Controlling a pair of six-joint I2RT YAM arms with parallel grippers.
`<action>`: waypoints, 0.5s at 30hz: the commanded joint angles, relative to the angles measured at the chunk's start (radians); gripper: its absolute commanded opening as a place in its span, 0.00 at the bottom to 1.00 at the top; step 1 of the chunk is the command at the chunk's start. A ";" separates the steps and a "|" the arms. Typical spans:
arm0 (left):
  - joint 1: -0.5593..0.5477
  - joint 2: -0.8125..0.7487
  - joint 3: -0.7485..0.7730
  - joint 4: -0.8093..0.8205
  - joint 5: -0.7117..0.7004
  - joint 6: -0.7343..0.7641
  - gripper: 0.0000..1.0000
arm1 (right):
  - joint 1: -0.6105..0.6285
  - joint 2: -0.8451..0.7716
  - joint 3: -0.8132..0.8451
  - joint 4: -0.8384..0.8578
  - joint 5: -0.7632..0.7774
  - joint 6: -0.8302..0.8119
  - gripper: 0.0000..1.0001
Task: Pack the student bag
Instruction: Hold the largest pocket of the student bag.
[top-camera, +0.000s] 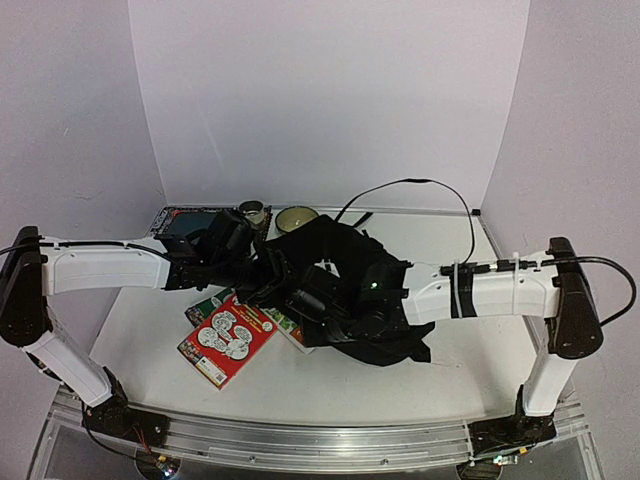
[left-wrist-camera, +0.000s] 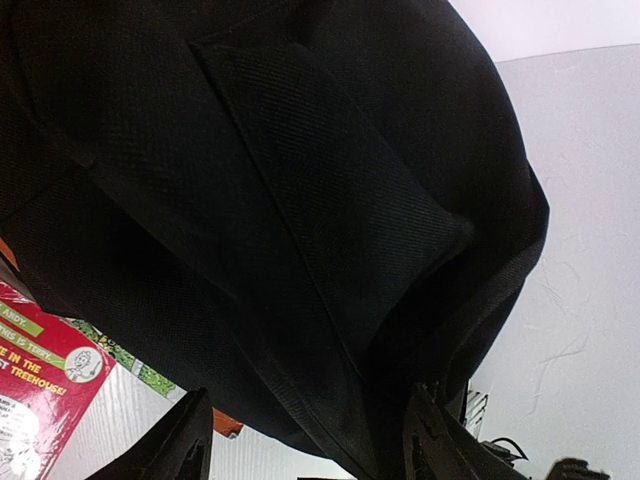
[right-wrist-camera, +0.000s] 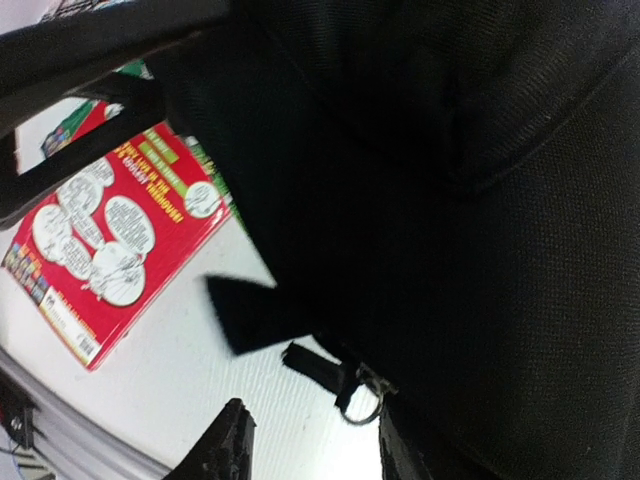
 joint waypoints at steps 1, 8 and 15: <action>0.007 -0.001 0.010 0.047 0.029 -0.015 0.65 | 0.001 0.023 0.042 -0.059 0.137 0.036 0.40; 0.005 -0.001 0.003 0.055 0.033 -0.033 0.64 | 0.001 0.041 0.058 -0.058 0.222 0.085 0.42; 0.005 0.005 0.002 0.063 0.037 -0.042 0.63 | 0.001 0.052 0.073 -0.050 0.276 0.129 0.44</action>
